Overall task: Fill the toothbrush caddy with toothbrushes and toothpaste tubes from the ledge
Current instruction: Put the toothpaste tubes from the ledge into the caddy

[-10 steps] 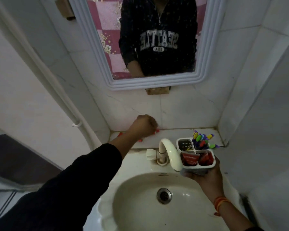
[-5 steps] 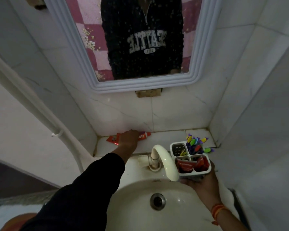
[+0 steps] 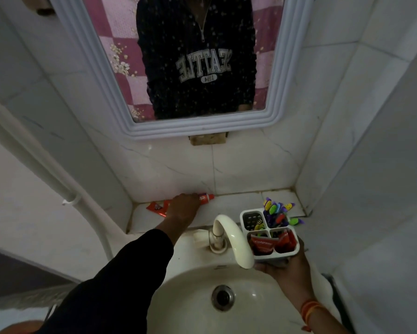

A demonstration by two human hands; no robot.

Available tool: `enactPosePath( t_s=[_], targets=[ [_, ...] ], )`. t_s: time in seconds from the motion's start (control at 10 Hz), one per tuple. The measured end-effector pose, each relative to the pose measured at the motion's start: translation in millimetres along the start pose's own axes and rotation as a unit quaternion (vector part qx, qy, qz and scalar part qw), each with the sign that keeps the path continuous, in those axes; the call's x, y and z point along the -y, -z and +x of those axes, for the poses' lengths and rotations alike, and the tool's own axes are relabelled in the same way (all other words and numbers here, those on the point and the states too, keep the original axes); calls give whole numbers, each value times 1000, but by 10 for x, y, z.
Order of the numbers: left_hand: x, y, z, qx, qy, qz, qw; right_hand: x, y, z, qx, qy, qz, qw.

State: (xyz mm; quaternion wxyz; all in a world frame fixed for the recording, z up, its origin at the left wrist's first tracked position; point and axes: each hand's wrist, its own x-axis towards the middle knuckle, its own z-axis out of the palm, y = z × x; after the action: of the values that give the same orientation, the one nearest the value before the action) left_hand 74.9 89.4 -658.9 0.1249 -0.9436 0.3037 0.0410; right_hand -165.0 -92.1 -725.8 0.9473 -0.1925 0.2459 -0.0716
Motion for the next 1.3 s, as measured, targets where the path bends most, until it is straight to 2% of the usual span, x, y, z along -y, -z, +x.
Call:
enactPosePath(
  t_s=[0.1,0.2,0.3,0.4,0.5,0.6,0.7,0.8,0.9,1.0,1.1,1.2,1.3],
  targets=[
    [29,91,14,-21,-25,28,999,-16,-43,-59,-31,63,-111,991],
    [-3,344,29,-17,-52,-8,998,-28,-91,-122,-65,119,-186,973],
    [-151,814,-43,7,-94,-43,995,-46,-86,-148,-60,144,-189,969],
    [-296,1344,-165,7,-88,-111,990,-53,-40,-119,-76,150,-217,962],
    [-443,1782,-280,10,-121,-139,983,-67,-99,-197,-76,173,-265,945],
    [-713,1926,-369,10,-172,-119,978,-54,-78,-178,-93,144,-293,941],
    [-1009,1786,-437,24,-194,-78,978,-73,27,-103,-83,148,-226,959],
    [-1073,1666,-406,60,-186,-133,972,-27,-51,-95,-69,87,-198,974],
    [-953,1647,-362,134,-139,-284,939,-46,-36,-113,-93,118,-240,959],
    [-762,1593,-341,116,-90,-353,924,-67,9,-100,-108,144,-283,942],
    [-438,1423,-252,93,-27,-328,940,-34,2,-76,-61,86,-189,976],
    [44,885,-72,133,14,-159,978,-7,17,-55,-46,102,-243,964],
    [394,409,-71,174,-6,-68,982,-20,37,13,-30,65,-280,957]
  ],
)
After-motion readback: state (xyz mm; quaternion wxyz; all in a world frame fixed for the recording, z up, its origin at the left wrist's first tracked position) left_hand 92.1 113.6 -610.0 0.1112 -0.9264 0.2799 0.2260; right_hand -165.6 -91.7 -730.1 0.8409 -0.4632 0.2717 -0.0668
